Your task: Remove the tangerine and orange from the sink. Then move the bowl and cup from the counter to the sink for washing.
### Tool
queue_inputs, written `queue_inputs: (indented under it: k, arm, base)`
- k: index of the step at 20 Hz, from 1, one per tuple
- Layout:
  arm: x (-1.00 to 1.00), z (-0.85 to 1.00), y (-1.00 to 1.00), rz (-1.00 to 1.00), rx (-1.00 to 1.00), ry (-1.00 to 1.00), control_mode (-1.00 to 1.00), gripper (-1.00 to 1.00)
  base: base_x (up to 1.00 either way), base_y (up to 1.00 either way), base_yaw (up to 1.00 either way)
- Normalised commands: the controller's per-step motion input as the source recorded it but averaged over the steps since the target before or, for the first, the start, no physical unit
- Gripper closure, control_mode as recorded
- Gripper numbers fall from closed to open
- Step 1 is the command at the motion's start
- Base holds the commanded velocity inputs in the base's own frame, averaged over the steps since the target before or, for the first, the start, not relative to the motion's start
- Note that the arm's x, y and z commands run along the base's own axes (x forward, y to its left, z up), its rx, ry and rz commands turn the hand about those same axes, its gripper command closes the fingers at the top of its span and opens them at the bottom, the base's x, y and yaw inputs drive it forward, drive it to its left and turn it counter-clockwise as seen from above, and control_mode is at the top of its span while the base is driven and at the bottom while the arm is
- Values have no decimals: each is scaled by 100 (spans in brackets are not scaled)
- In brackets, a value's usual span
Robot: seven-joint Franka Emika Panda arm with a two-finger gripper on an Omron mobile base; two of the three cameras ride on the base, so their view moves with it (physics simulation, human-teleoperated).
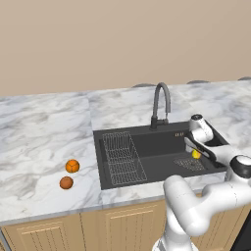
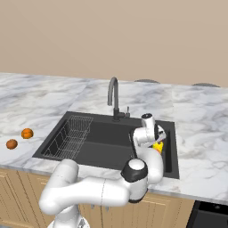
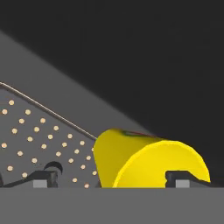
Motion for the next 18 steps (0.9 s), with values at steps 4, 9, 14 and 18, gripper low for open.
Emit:
queue_inputs:
  k: [4, 9, 14, 18]
  arm:
    - [-4, 41, -2, 0, 0, 10, -100, -100]
    - [-21, 42, -2, 0, 0, 11, -100, -100]
    - [-28, 39, -2, 0, 1, 13, -100, -100]
    - [-35, 35, 0, 0, 2, 11, -100, -100]
  base:
    - [0, 0, 0]
    - [0, 0, 0]
    - [0, 0, 0]
    - [0, 0, 0]
